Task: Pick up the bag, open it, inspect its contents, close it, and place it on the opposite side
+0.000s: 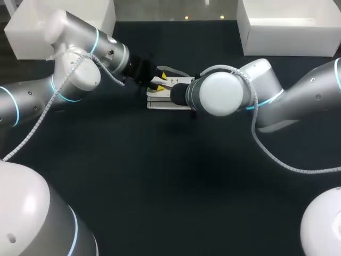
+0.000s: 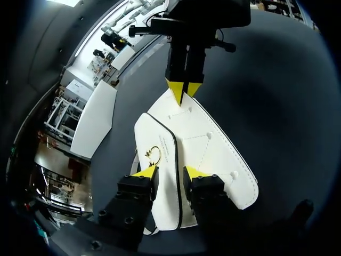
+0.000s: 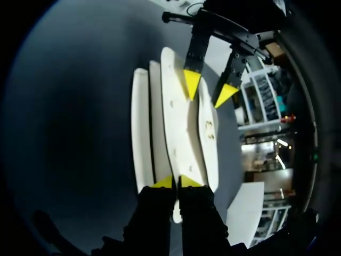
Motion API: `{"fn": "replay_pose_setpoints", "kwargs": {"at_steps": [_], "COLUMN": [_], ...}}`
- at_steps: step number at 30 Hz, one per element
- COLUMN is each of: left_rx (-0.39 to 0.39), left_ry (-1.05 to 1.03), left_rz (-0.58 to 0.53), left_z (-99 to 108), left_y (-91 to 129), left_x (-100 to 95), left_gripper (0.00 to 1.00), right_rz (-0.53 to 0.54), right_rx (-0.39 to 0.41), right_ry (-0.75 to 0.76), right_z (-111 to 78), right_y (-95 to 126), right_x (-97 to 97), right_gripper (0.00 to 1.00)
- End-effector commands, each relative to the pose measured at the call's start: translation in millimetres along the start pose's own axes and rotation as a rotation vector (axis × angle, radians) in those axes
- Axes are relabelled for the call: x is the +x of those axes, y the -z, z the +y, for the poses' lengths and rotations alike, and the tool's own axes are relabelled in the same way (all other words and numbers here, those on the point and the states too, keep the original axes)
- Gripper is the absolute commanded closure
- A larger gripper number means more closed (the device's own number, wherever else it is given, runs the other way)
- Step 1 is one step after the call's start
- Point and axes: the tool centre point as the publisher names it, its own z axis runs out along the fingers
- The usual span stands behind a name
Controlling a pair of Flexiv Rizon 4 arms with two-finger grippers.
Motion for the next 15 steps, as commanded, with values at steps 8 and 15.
{"fn": "replay_pose_setpoints", "kwargs": {"at_steps": [8,15], "left_rx": [-0.047,-0.043], "left_ry": [0.007,0.103], "left_rz": [-0.024,0.019], "left_z": [1.3,5.0], "left_y": [-12.5,-9.2], "left_x": [-2.5,-14.9], "left_gripper": [0.82,1.0], "right_rz": [-0.003,-0.003], "right_rx": [-0.004,-0.004], "right_ry": [-0.001,-0.001], "right_z": [-0.4,-0.4], "right_y": [-0.8,-0.8], "right_x": [1.1,1.1], "right_gripper": [1.0,1.0]}}
